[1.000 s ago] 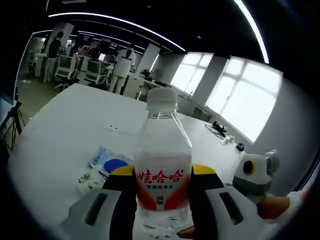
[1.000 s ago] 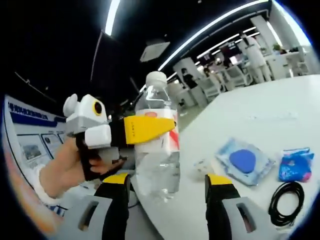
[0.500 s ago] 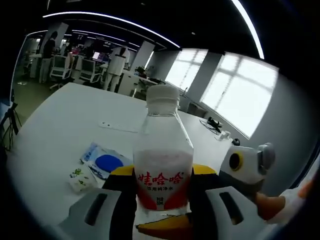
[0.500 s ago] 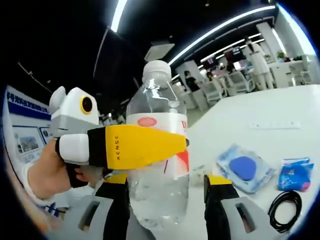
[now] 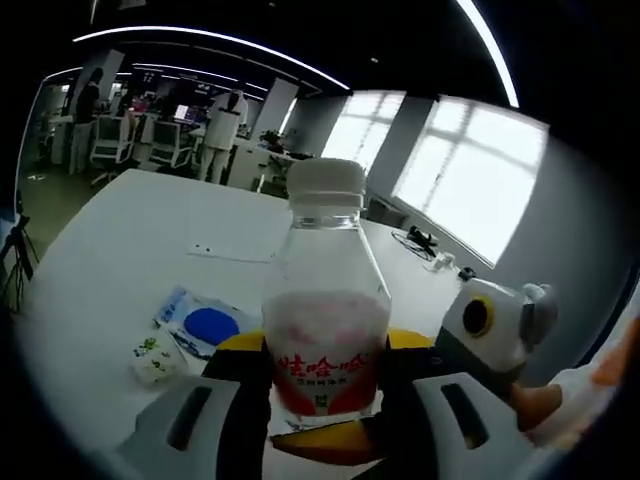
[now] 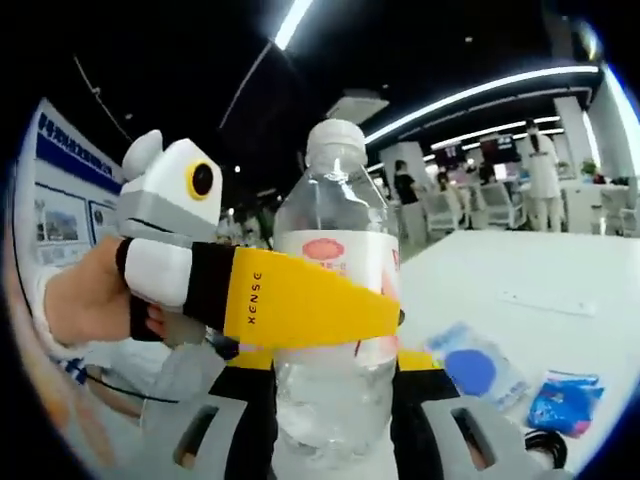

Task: Arrange the tabletop items into an orderly group along one side of the table until the central work area is clear of visible clutter.

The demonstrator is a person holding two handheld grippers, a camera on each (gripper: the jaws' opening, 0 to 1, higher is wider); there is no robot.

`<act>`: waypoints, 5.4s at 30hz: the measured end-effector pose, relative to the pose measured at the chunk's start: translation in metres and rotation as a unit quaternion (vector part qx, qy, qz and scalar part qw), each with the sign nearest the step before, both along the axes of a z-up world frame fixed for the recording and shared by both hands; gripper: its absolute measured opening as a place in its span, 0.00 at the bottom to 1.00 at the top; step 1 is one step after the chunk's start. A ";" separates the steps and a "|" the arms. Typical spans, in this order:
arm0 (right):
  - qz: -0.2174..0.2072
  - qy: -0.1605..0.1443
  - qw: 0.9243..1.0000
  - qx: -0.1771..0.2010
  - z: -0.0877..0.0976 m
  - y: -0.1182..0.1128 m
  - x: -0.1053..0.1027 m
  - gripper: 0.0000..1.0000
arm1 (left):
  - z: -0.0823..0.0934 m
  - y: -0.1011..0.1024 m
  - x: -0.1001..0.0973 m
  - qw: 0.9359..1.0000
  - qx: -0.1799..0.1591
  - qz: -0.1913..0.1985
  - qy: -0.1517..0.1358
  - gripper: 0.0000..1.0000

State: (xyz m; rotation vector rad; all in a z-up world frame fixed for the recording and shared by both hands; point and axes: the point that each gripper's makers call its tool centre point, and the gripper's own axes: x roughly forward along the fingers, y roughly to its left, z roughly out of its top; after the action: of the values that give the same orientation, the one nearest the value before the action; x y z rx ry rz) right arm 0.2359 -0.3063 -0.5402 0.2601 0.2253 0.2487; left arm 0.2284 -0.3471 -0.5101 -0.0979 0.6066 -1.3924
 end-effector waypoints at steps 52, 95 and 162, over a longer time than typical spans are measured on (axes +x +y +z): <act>-0.066 0.012 0.997 0.022 -0.029 -0.044 -0.056 0.44 | 0.040 0.012 0.082 0.996 -0.019 0.036 -0.085 0.28; -0.211 0.114 0.966 0.096 -0.091 -0.068 -0.122 0.46 | -0.057 -0.016 0.283 0.983 0.078 0.132 -0.103 0.26; -0.201 0.122 0.967 0.102 -0.099 -0.062 -0.125 0.48 | -0.110 -0.006 0.284 0.963 0.168 0.152 -0.146 0.25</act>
State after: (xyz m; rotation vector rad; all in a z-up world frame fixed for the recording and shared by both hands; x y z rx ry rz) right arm 0.1106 -0.3683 -0.6390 0.5343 0.3850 -0.1666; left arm 0.5121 -0.3535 -0.6202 0.2721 0.5459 -0.9671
